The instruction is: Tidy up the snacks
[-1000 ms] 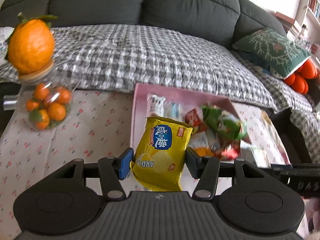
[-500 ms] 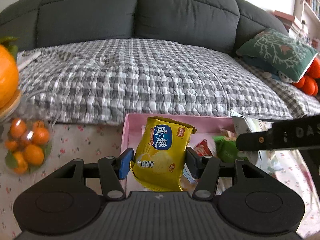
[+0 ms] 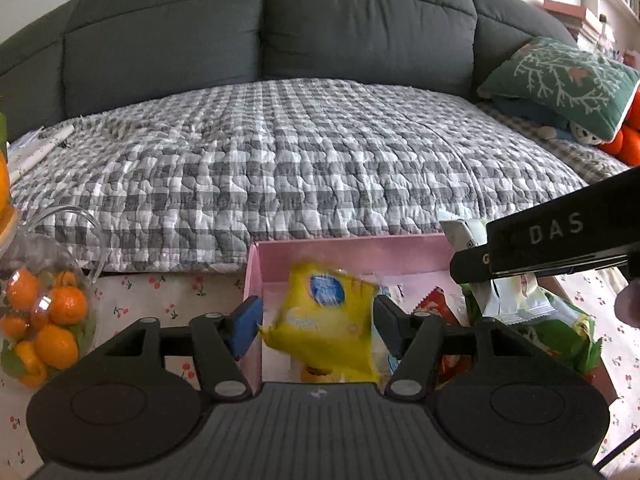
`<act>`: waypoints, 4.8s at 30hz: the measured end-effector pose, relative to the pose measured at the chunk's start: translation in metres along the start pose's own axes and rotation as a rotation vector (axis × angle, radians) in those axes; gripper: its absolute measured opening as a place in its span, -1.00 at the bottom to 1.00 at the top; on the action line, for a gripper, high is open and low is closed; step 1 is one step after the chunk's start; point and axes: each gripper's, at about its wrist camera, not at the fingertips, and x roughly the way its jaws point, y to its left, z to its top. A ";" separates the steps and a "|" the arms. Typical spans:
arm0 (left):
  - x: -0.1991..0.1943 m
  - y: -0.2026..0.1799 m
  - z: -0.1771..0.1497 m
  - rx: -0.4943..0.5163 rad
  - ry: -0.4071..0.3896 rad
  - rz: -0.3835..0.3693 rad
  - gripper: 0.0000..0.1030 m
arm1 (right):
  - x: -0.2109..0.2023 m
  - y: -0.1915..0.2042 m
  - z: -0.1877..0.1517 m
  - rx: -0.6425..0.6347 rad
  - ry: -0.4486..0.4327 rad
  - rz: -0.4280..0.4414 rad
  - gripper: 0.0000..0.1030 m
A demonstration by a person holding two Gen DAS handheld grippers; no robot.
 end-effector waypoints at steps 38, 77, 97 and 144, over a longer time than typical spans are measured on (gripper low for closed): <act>-0.070 0.005 -0.014 0.012 0.005 0.019 0.93 | -0.081 -0.025 -0.035 0.032 -0.050 -0.001 0.59; -0.157 -0.028 -0.094 0.009 0.132 0.106 0.99 | -0.165 -0.016 -0.177 -0.086 -0.083 -0.086 0.85; -0.155 -0.024 -0.093 -0.055 0.188 0.201 0.99 | -0.162 -0.009 -0.181 -0.084 -0.056 -0.115 0.91; -0.158 -0.026 -0.093 -0.032 0.174 0.195 0.99 | -0.162 -0.007 -0.180 -0.092 -0.055 -0.112 0.91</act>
